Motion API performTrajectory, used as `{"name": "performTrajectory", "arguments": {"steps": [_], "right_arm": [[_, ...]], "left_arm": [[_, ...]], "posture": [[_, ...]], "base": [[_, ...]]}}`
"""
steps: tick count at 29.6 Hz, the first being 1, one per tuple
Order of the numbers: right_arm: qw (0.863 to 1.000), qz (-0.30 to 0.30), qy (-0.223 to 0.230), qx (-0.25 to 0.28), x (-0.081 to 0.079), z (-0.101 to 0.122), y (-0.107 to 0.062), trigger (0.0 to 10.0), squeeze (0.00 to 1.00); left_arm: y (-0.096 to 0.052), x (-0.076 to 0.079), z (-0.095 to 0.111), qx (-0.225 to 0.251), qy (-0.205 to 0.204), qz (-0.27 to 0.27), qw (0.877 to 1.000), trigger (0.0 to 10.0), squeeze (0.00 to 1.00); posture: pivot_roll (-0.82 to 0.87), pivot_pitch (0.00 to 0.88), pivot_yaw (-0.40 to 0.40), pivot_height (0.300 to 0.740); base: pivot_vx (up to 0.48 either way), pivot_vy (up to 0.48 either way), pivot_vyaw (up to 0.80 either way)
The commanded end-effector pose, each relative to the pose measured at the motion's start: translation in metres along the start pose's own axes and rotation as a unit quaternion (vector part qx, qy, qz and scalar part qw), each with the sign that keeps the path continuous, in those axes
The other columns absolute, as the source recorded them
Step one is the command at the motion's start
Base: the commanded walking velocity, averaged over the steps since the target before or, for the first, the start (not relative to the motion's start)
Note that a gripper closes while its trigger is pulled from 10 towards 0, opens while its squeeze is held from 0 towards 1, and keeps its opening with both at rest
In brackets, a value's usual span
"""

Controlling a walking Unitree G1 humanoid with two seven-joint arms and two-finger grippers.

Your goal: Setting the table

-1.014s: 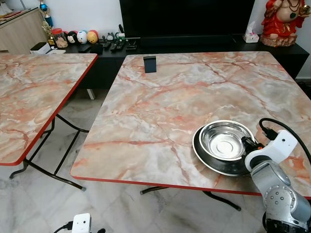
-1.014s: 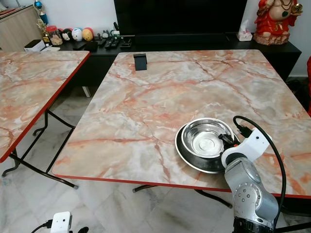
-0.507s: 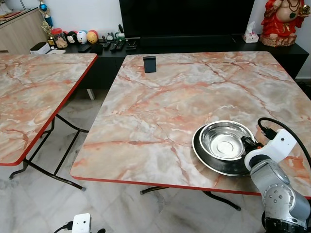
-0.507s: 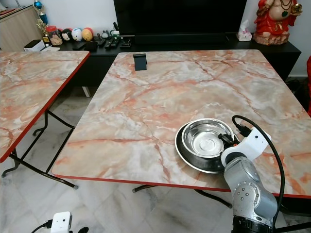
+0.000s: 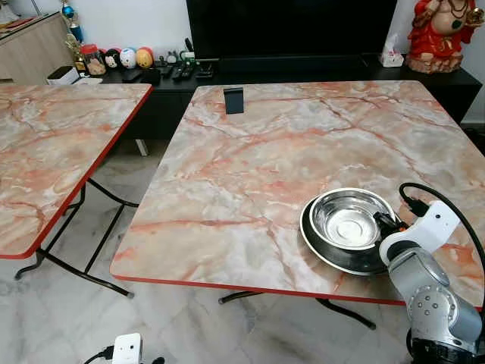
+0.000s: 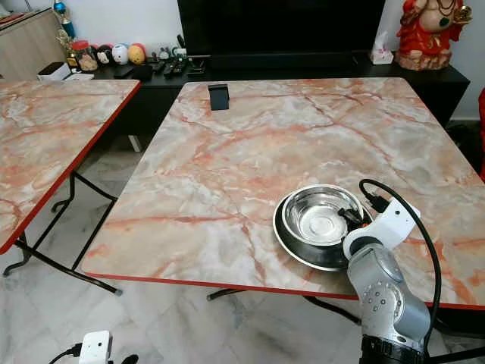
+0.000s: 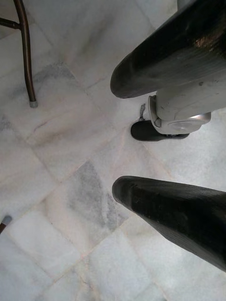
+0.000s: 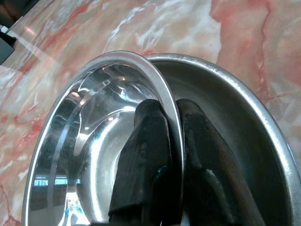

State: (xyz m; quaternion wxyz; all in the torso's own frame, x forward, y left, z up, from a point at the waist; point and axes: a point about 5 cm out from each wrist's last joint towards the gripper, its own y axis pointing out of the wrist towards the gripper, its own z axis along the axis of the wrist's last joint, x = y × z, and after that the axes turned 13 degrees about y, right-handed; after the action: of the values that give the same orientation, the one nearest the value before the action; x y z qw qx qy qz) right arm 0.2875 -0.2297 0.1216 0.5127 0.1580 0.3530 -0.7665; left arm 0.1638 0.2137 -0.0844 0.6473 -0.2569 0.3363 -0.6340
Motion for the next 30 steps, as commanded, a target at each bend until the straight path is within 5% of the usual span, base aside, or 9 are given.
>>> {"name": "performTrajectory", "arguments": {"steps": [1,12,13,15,16,17,20,23,30], "right_arm": [[1.000,-0.011,-0.004,0.002,-0.0005,0.0015,0.0017,10.0,0.13],[0.999,-0.038,-0.008,0.007,0.0071,0.0029,0.0013,10.0,0.25],[0.999,-0.037,-0.008,0.006,0.0071,0.0028,0.0012,10.0,0.57],[0.999,-0.037,-0.008,0.006,0.0071,0.0027,0.0012,10.0,0.57],[0.999,-0.036,-0.009,0.004,0.0065,0.0023,0.0010,10.0,0.73],[0.999,-0.036,-0.010,0.003,0.0062,0.0020,0.0009,10.0,0.73],[0.999,-0.034,-0.011,0.002,0.0049,0.0019,0.0007,10.0,0.62],[0.999,-0.034,-0.010,0.004,0.0041,0.0035,0.0005,10.0,0.00],[1.000,-0.020,-0.012,0.004,-0.0019,0.0062,0.0003,10.0,0.00]], "left_arm": [[-0.0011,-0.0031,-0.0044,-0.013,0.004,0.002,1.000,10.0,0.00],[-0.0009,-0.0034,-0.0037,-0.013,0.003,0.002,1.000,10.0,0.00],[-0.0009,-0.0033,-0.0037,-0.013,0.003,0.002,1.000,10.0,0.00],[-0.0009,-0.0033,-0.0037,-0.013,0.003,0.002,1.000,10.0,0.00],[-0.0008,-0.0033,-0.0036,-0.013,0.003,0.002,1.000,10.0,0.00],[-0.0008,-0.0032,-0.0035,-0.013,0.003,0.002,1.000,10.0,0.00],[-0.0008,-0.0031,-0.0034,-0.013,0.002,0.002,1.000,10.0,0.00],[-0.0007,-0.0031,-0.0033,-0.012,0.001,0.002,1.000,10.0,0.00],[-0.0004,-0.0029,-0.0025,-0.011,-0.001,0.002,1.000,10.0,0.00]], "posture": [[-0.13,0.000,0.064,0.740],[-0.13,0.000,0.065,0.740],[-0.13,0.000,0.065,0.740],[-0.13,0.000,0.065,0.740],[-0.13,0.000,0.066,0.740],[-0.13,0.000,0.066,0.740],[-0.13,0.000,0.065,0.740],[-0.13,0.000,0.064,0.740],[-0.13,0.000,0.064,0.740]], "base": [[0.000,0.000,0.00],[0.000,0.000,0.00],[0.000,0.000,0.00],[0.000,0.000,0.00],[0.000,0.000,0.00],[0.000,0.000,0.00],[0.000,0.000,0.00],[0.000,0.000,0.00],[0.000,0.000,0.00]]}}
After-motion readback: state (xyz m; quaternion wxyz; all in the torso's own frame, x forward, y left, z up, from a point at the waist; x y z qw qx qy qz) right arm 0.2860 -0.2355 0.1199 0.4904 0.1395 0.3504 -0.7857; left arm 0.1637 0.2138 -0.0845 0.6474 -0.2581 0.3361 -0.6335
